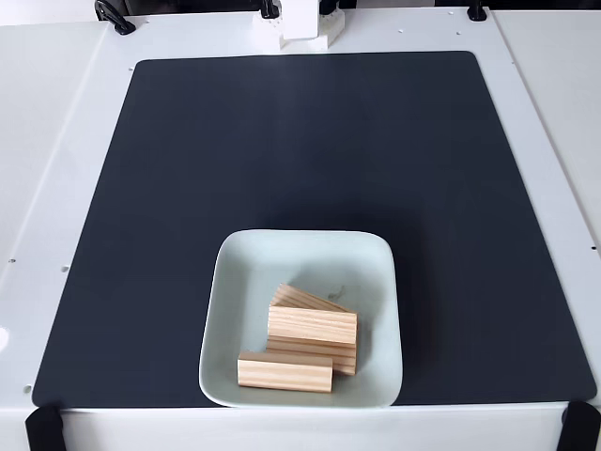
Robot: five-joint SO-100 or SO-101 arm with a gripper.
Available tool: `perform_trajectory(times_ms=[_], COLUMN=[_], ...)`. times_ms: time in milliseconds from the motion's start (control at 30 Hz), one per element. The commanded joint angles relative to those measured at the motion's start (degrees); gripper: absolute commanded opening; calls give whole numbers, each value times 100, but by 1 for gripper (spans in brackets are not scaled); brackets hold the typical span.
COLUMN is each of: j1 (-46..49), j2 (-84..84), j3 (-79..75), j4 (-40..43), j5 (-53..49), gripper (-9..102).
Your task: Pick up the wooden block and place them on the plate.
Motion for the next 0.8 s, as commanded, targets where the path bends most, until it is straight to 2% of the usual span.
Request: perform_trajectory(times_ms=[0, 300, 433, 567, 767], j1=[26, -185, -97, 35, 62], j2=[976, 2083, 2118, 2136, 2145], j3=[211, 202, 202, 202, 202], j4=[431, 5730, 7436, 8446, 8473], j5=[-26, -88, -88, -70, -97], gripper=[3, 4, 4, 3, 3])
